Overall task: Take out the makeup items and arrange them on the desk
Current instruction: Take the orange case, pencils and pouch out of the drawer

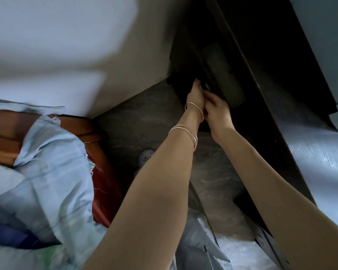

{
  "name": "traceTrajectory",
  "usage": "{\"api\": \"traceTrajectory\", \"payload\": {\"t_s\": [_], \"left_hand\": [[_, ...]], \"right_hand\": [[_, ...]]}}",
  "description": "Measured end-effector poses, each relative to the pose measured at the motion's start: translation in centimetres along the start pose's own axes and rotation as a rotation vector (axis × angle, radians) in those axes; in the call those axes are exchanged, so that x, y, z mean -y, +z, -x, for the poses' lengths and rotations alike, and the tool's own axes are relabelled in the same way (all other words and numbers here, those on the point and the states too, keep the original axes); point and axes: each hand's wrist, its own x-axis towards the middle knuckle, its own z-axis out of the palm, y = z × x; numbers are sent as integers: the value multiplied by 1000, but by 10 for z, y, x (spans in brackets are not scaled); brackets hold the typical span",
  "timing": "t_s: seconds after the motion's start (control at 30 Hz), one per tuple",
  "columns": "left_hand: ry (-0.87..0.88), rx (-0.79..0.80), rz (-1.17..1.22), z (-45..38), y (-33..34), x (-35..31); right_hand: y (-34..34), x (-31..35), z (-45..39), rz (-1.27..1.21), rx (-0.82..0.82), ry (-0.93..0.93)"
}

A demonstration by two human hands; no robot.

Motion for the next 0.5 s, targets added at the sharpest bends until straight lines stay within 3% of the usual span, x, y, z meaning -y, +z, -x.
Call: {"api": "traceTrajectory", "payload": {"t_s": [0.2, 0.37, 0.5], "left_hand": [[-39, 13, -8, 32, -59, -5], [62, -136, 134, 44, -102, -2], [56, -164, 140, 55, -131, 3]], "right_hand": [[36, 9, 40, 46, 44, -112], [69, 8, 61, 74, 139, -97], [87, 2, 72, 103, 200, -57]]}}
